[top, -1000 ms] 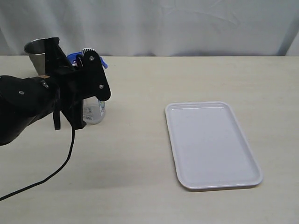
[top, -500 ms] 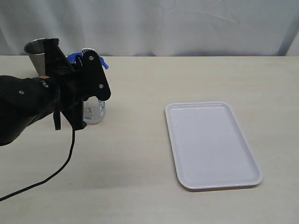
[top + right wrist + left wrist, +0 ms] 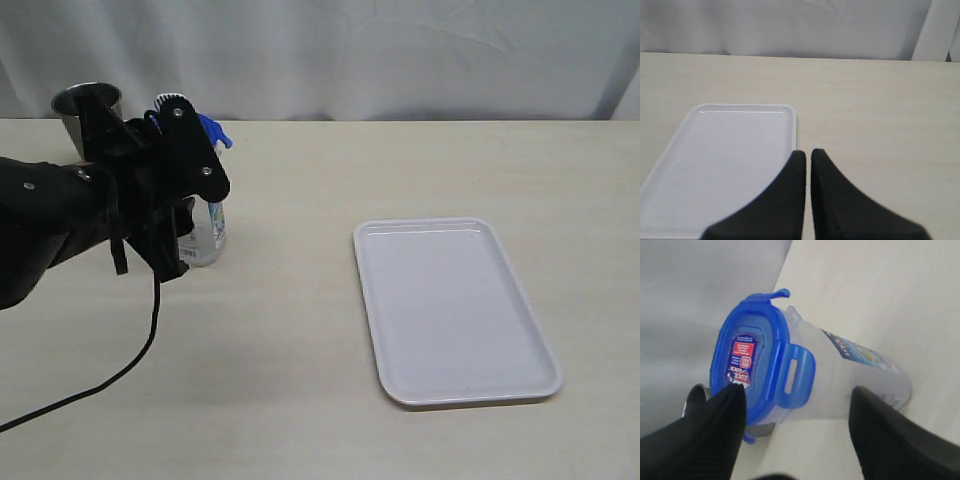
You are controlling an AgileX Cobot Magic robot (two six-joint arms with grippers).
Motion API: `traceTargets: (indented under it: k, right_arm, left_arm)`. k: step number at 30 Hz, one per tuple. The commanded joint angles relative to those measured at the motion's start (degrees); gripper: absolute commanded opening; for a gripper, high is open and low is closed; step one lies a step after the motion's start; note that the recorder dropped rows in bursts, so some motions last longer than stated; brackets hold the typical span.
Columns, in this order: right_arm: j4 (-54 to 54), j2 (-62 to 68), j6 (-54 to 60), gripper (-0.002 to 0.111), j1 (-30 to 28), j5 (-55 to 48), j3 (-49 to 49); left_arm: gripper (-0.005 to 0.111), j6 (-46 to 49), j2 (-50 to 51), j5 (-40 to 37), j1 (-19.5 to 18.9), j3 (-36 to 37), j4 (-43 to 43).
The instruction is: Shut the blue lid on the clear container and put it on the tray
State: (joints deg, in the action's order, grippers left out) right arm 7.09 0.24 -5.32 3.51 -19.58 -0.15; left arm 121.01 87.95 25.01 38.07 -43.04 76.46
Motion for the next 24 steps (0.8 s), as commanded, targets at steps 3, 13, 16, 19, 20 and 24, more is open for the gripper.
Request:
traceTargets:
  k: [3,13,16,19,20,24]
  right_arm:
    - [-0.2,-0.2,0.0,0.005,-0.1,0.0,0.1]
    - [-0.2,-0.2,0.0,0.005,-0.1,0.0,0.1]
    - [-0.2,-0.2,0.0,0.005,-0.1,0.0,0.1]
    - [-0.2,-0.2,0.0,0.005,-0.1,0.0,0.1]
    - [-0.2,-0.2,0.0,0.005,-0.1,0.0,0.1]
    - [-0.2,-0.2,0.0,0.005,-0.1,0.0,0.1]
  left_arm:
    - [0.064,-0.3,-7.2,-1.1,-0.1,0.2,5.2]
    - [0.027,-12.6,-16.7,-0.1,-4.7,0.2,6.5]
    - [0.003,-18.0,-17.3,-7.1,-12.1,0.2,6.8]
    - [0.000,-21.7,-17.1,-25.7,-21.4,0.1,6.8]
    - [0.000,-22.4,-16.7,-31.9,-24.6,-0.3,6.8]
    - [0.000,-20.4,-15.1,-45.2,-34.2,-1.1,12.2]
